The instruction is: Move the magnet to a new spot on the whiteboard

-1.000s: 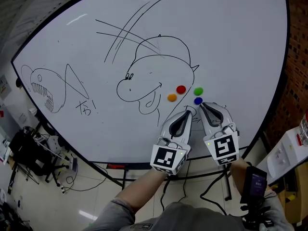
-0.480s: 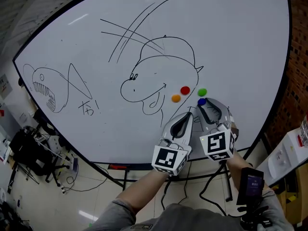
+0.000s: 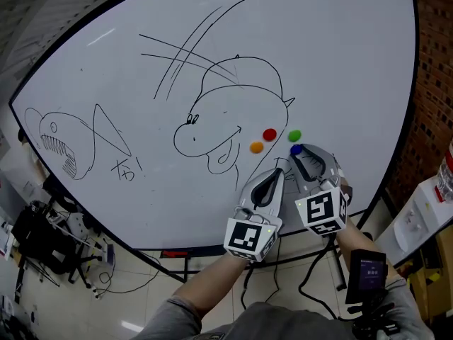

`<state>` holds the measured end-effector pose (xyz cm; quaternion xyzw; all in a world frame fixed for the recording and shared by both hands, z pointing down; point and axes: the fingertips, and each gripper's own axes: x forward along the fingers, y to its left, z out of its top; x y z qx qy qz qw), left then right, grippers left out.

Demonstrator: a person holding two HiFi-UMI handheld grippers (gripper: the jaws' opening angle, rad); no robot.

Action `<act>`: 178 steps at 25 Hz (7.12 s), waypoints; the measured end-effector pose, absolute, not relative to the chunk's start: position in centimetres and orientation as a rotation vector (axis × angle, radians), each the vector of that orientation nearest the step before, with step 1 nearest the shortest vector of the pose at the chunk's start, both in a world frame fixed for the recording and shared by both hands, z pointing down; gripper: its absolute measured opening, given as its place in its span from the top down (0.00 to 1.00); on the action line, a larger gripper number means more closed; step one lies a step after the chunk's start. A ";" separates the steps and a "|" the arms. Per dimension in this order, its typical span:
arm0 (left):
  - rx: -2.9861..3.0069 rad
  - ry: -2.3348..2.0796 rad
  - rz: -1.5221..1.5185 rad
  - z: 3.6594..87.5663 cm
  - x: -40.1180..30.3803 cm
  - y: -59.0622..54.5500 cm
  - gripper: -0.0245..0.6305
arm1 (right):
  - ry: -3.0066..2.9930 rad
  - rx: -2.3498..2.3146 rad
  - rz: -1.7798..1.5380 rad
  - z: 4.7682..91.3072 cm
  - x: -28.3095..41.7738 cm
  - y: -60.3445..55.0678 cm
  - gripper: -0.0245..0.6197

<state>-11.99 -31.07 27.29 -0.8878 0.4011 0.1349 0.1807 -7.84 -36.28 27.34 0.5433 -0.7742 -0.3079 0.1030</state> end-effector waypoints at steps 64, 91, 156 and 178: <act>-2.537 0.918 0.480 26.1 19.1 -35.1 0.96 | -2.360 1.770 -0.791 23.3 26.8 -39.7 0.75; -2.547 1.000 0.425 26.7 12.1 -34.0 0.96 | -2.300 1.792 -0.783 26.2 20.3 -36.5 0.92; -2.456 1.161 0.307 26.8 -0.6 -34.1 0.96 | -2.301 1.703 -0.871 25.6 5.7 -37.2 0.77; -2.558 0.983 0.309 28.3 18.0 -35.8 0.96 | -2.191 1.881 -0.700 28.4 26.5 -39.2 0.77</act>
